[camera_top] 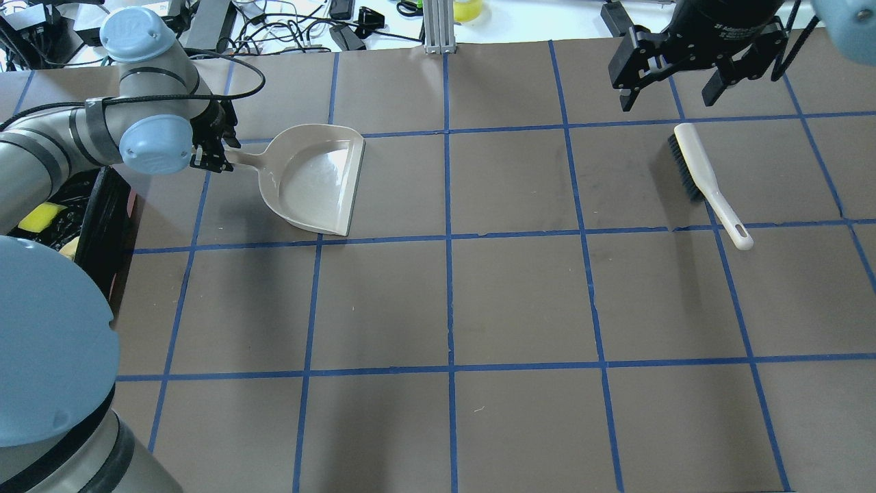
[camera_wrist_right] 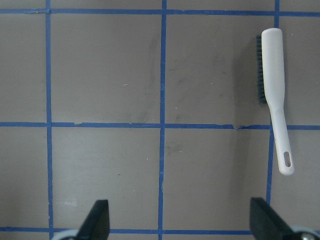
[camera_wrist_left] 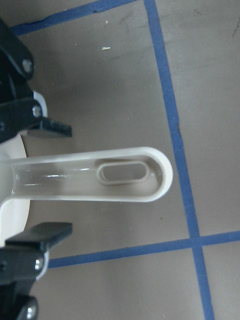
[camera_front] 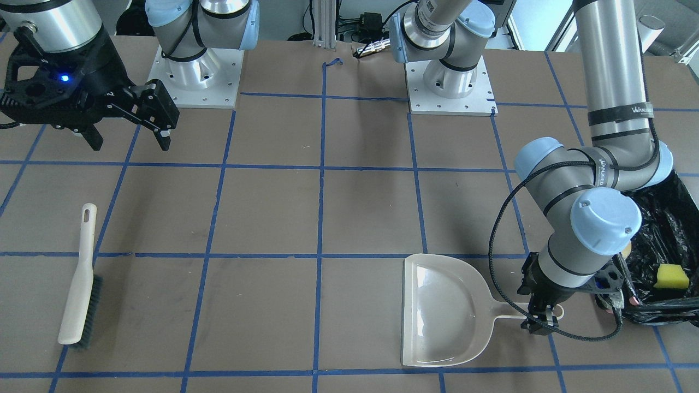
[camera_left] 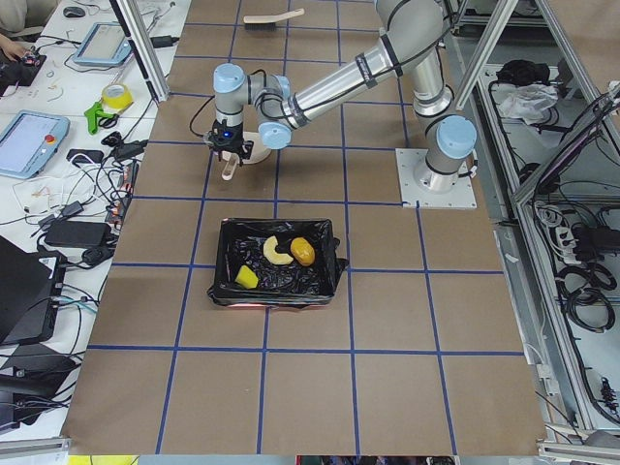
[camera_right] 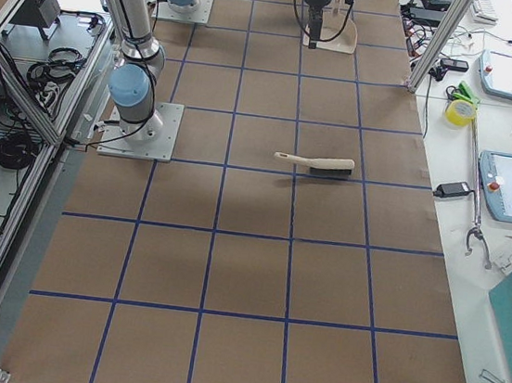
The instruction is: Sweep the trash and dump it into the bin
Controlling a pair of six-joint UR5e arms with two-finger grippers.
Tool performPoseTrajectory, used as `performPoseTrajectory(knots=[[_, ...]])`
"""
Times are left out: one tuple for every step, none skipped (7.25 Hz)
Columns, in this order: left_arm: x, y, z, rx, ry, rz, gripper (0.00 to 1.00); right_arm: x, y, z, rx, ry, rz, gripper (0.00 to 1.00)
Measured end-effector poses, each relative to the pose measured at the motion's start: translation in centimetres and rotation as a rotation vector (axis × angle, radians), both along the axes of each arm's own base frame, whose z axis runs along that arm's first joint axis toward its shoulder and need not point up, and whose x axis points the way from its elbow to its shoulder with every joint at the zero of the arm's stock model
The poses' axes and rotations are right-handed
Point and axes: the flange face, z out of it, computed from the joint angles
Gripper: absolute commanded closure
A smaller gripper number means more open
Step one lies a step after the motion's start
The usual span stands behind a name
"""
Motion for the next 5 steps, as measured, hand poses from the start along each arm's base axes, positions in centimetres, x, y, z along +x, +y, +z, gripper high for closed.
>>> performPoseTrajectory(knots=[[-0.3, 0.2, 1.6, -0.022, -0.003, -0.015, 0.15, 0.0, 0.0, 0.0, 0.0, 0.001, 0.0, 0.0], [-0.7, 0.5, 3.6, -0.049, 0.002, -0.07, 0.07, 0.0, 0.0, -0.1, 0.001, 0.001, 0.0, 0.0], [-0.9, 0.9, 5.8, -0.079, 0.017, -0.17, 0.01, 0.0, 0.0, -0.1, 0.002, 0.001, 0.0, 0.0], [-1.1, 1.5, 7.7, -0.099, 0.022, -0.276, 0.0, 0.0, 0.0, -0.1, 0.003, 0.001, -0.001, 0.0], [-1.4, 2.2, 9.5, -0.101, 0.011, -0.386, 0.0, 0.0, 0.0, -0.1, 0.002, 0.0, -0.001, 0.0]])
